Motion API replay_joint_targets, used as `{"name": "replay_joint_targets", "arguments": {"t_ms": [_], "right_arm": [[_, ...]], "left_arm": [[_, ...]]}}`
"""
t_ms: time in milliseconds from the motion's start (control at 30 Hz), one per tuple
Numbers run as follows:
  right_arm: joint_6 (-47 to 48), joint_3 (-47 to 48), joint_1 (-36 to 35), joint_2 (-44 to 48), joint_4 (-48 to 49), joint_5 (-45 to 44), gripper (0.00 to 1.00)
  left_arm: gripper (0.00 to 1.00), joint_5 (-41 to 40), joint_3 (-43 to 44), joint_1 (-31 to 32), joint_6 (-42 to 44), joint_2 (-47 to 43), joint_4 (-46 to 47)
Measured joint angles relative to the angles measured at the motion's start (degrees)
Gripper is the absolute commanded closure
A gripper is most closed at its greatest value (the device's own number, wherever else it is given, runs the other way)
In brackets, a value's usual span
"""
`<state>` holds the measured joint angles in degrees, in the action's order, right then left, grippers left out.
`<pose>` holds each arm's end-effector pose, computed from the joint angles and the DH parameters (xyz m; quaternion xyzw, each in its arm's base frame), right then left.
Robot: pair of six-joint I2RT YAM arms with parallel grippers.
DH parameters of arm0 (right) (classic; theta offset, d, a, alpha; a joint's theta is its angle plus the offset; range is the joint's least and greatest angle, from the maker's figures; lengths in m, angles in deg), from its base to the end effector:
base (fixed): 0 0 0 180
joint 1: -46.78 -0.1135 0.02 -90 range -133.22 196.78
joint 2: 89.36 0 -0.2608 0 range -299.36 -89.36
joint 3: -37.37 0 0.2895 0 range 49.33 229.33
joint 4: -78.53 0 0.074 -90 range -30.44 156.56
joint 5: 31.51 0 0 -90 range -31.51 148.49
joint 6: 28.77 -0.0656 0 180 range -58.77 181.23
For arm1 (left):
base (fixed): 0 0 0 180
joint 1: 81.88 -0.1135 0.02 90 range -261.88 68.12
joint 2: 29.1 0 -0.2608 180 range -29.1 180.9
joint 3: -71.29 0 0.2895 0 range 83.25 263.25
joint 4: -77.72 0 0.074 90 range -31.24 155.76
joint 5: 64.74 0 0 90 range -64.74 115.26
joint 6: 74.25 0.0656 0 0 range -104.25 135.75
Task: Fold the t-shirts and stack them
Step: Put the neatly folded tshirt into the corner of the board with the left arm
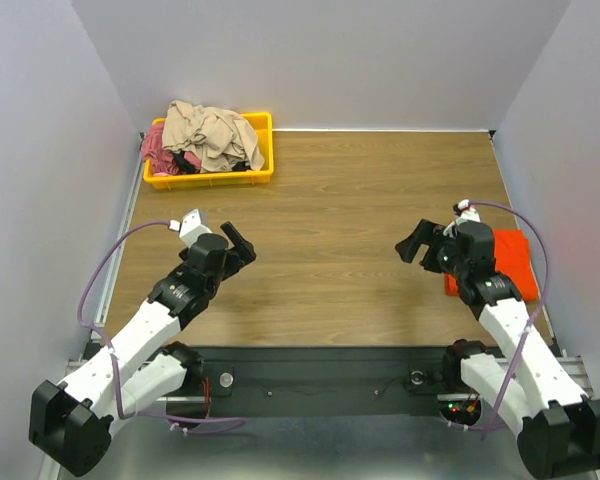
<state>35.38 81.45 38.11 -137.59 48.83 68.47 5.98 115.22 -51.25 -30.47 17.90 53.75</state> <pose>0.2456 0.0489 0.2099 0.0908 0.8752 0.2124 0.4250 0.2281 -0.1099 0.2269 -0.2007 0.8212 -0.2081 0.4921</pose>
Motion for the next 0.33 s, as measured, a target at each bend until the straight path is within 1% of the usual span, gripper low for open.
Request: {"name": "replay_joint_targets", "arguments": {"t_ms": [133,333], "right_arm": [[-1.6,0.0,0.0,4.9,2.2,-1.6,0.00],[-1.4,-0.8,0.0,6.4,4.0,-2.4,0.00]], "left_arm": [[0.01,-1.4,0.0,0.0,-0.7,-1.4,-1.6],[0.01,-3.0,0.0,0.0,-0.9,-5.0,-2.6]]}}
